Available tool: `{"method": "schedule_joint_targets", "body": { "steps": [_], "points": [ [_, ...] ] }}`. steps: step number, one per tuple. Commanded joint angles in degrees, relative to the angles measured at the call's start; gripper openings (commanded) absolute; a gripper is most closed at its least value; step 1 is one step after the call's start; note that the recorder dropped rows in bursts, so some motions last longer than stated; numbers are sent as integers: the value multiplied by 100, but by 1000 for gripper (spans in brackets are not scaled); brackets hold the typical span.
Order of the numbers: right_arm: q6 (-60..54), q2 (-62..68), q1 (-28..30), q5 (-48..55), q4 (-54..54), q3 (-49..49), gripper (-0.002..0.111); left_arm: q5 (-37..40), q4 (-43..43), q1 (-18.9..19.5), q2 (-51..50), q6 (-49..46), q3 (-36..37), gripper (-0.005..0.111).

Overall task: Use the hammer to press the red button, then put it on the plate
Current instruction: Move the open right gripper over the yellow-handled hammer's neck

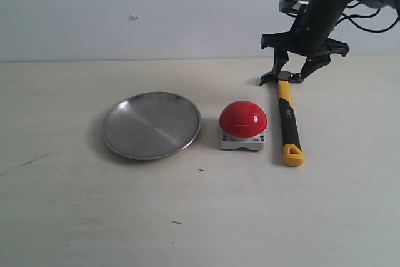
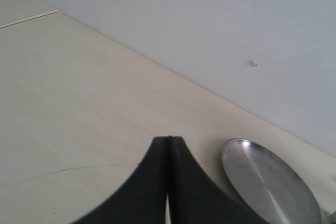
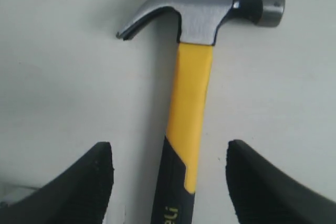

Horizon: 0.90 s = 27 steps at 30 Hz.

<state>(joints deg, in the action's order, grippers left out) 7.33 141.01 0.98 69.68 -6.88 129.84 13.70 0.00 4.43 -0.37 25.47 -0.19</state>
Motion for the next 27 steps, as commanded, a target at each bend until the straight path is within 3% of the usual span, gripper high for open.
{"method": "schedule_joint_targets", "body": {
  "steps": [1, 27],
  "points": [
    [72, 453, 31, 28, -31, 649, 61, -1, -56, 15, 37, -24, 19, 0],
    [319, 984, 31, 28, 315, 957, 61, -1, -56, 15, 37, -24, 19, 0]
  ]
}}
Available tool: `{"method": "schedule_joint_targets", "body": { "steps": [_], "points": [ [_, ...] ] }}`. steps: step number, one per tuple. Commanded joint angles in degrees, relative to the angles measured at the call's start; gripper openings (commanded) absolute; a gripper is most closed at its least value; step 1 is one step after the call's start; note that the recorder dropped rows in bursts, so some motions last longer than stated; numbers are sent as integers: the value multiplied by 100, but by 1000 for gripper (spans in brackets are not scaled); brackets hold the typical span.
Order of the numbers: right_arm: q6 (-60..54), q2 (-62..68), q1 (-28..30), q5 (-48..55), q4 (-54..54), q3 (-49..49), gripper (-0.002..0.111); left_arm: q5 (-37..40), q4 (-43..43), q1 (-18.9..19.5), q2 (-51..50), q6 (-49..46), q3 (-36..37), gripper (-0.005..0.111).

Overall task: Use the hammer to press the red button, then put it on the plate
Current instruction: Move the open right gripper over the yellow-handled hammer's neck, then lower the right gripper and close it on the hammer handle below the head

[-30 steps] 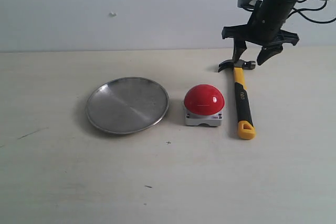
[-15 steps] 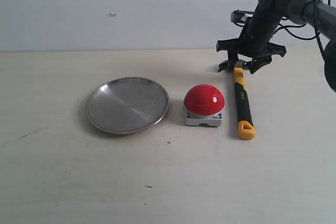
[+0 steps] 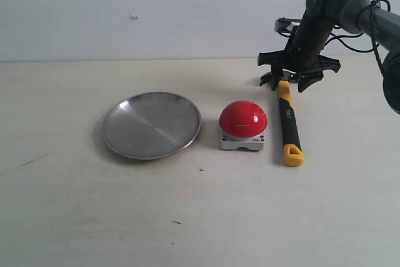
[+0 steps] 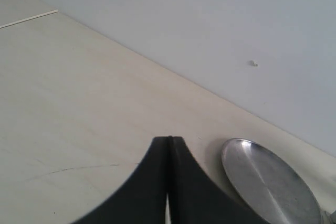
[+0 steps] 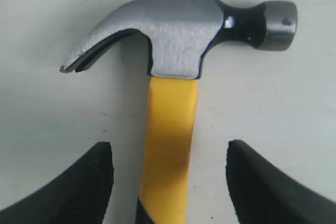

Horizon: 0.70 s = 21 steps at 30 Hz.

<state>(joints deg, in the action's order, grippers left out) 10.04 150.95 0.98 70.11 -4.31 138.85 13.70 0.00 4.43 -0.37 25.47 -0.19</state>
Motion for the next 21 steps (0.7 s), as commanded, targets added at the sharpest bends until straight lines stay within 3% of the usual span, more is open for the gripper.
{"method": "schedule_joint_targets", "body": {
  "steps": [1, 21],
  "points": [
    [60, -9, 31, -41, 10, 56, 61, -1, -56, 15, 37, -24, 19, 0],
    [49, 3, 31, -551, -37, 56, 61, -1, -56, 15, 37, -24, 19, 0]
  ]
}}
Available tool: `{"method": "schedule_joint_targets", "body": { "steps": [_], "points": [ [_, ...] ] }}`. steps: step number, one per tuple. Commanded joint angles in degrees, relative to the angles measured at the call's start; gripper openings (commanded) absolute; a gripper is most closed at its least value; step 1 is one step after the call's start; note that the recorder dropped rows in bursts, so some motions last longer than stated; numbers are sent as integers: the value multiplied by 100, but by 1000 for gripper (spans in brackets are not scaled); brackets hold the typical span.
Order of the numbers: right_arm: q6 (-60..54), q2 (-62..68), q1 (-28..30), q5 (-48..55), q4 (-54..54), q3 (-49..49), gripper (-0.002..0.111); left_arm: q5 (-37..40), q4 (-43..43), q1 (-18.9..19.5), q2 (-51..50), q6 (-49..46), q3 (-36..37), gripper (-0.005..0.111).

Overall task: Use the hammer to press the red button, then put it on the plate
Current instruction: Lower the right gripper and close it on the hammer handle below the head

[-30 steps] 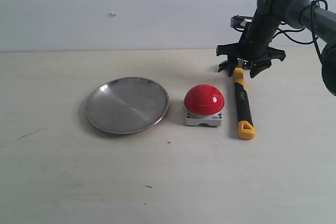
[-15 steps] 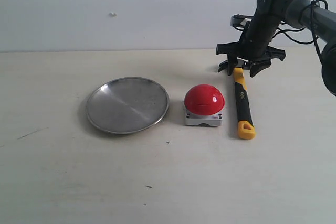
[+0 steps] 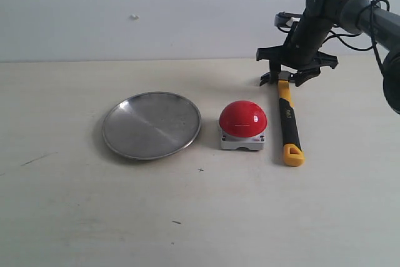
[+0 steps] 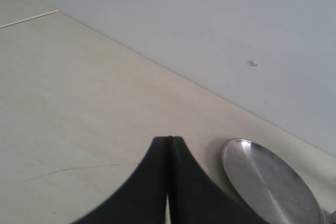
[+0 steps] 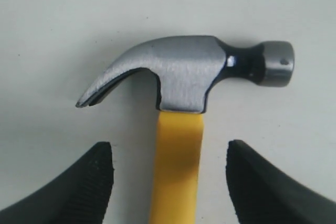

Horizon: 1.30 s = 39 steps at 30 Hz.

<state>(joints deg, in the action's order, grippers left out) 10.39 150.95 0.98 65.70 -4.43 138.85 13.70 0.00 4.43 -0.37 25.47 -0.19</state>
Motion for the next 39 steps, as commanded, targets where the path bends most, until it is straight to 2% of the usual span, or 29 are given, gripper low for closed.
{"method": "schedule_joint_targets", "body": {
  "steps": [1, 14, 33, 36, 39],
  "points": [
    [15, 3, 31, -110, -55, 56, 61, -1, -56, 15, 37, -24, 19, 0],
    [-21, 90, 31, 179, -118, 56, 60, -1, -56, 15, 37, -24, 19, 0],
    [-34, 318, 31, 22, -101, 56, 59, -1, -56, 15, 37, -24, 19, 0],
    [-48, 332, 31, 22, -101, 56, 54, -1, -56, 15, 37, -24, 19, 0],
    [-48, 332, 31, 22, -101, 56, 39, -1, -56, 15, 37, -24, 19, 0]
  ]
}}
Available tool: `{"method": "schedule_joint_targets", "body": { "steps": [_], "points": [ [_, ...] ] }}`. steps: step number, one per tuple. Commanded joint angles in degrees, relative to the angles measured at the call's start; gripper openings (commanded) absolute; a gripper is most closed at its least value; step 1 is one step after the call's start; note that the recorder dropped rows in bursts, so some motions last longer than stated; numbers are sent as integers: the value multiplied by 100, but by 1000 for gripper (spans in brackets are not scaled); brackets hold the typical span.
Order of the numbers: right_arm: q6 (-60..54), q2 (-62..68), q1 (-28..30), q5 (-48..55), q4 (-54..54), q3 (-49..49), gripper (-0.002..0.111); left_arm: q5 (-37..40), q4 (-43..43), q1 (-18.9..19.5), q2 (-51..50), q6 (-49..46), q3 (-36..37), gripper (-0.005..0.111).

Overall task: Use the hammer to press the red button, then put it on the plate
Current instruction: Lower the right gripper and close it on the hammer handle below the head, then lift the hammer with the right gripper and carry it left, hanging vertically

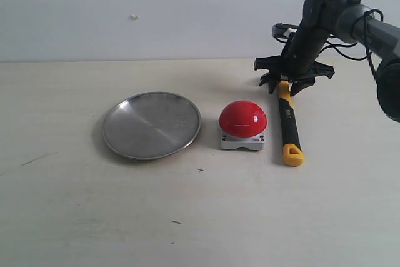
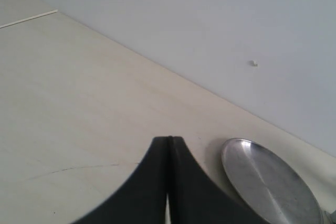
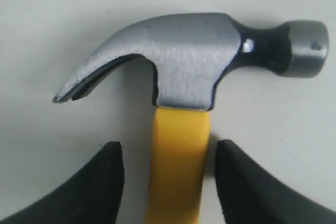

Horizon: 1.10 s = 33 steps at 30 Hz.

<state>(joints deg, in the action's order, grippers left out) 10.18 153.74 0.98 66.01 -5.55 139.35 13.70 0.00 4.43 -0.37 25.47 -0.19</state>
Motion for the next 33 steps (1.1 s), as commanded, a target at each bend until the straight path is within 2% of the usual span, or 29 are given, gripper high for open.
{"method": "schedule_joint_targets", "body": {
  "steps": [1, 5, 9, 12, 19, 21, 23, 27, 33],
  "points": [
    [-27, 52, 31, -10, 11, 7, 32, -1, -56, 15, 37, -24, 19, 0],
    [-113, 52, 31, 14, 11, 7, 10, -1, -56, 15, 37, -24, 19, 0],
    [-240, 52, 31, 24, 11, 7, 1, -1, -56, 15, 37, -24, 19, 0],
    [-264, 52, 31, -57, 11, 7, 7, -1, -56, 15, 37, -24, 19, 0],
    [-486, 52, 31, 41, 11, 7, 39, -1, -56, 15, 37, -24, 19, 0],
    [-610, 52, 31, 41, 11, 7, 38, -1, -56, 15, 37, -24, 19, 0],
    [-626, 52, 31, 41, 11, 7, 29, -1, -56, 15, 37, -24, 19, 0],
    [-668, 52, 31, 24, 56, 7, 0, -1, -56, 15, 37, -24, 19, 0],
    [-839, -47, 31, 126, 28, 7, 0, -1, -56, 15, 37, -24, 19, 0]
  ]
}}
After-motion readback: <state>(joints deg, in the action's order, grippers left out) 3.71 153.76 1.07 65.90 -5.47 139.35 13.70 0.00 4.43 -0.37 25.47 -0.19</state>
